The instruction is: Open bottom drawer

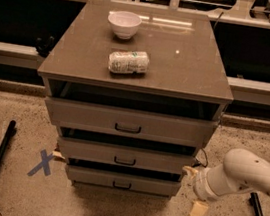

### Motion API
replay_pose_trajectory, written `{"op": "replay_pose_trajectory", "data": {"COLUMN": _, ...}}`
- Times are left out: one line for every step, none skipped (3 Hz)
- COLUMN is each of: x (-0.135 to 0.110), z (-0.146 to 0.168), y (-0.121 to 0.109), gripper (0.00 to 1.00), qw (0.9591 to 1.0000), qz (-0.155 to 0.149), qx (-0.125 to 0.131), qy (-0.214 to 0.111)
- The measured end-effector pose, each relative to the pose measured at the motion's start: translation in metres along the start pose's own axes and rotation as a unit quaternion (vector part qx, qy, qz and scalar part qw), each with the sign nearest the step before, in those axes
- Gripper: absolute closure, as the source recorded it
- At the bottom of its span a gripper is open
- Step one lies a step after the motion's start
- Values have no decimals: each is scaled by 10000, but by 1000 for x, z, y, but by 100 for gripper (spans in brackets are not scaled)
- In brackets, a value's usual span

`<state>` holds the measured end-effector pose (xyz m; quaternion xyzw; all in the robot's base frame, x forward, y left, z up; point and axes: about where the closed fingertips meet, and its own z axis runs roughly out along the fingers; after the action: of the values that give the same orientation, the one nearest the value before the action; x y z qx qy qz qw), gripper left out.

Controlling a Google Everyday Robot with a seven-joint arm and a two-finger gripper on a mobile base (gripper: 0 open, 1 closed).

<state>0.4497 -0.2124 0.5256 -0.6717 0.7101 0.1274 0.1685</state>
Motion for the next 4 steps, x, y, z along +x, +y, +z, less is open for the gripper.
{"op": "replay_pose_trajectory", "data": {"x": 16, "z": 69, "y": 6, "gripper": 0, "qw": 9991, "qz": -256, "qx": -250, "qy": -222}}
{"op": "replay_pose_trajectory", "data": {"x": 22, "z": 103, "y": 23, "gripper": 0, "qw": 9978, "qz": -204, "qx": -505, "qy": -370}}
{"op": "replay_pose_trajectory", "data": {"x": 24, "z": 109, "y": 22, "gripper": 0, "qw": 9978, "qz": -218, "qx": -522, "qy": -359}}
{"op": "replay_pose_trajectory", "data": {"x": 31, "z": 141, "y": 16, "gripper": 0, "qw": 9972, "qz": -304, "qx": -620, "qy": -295}}
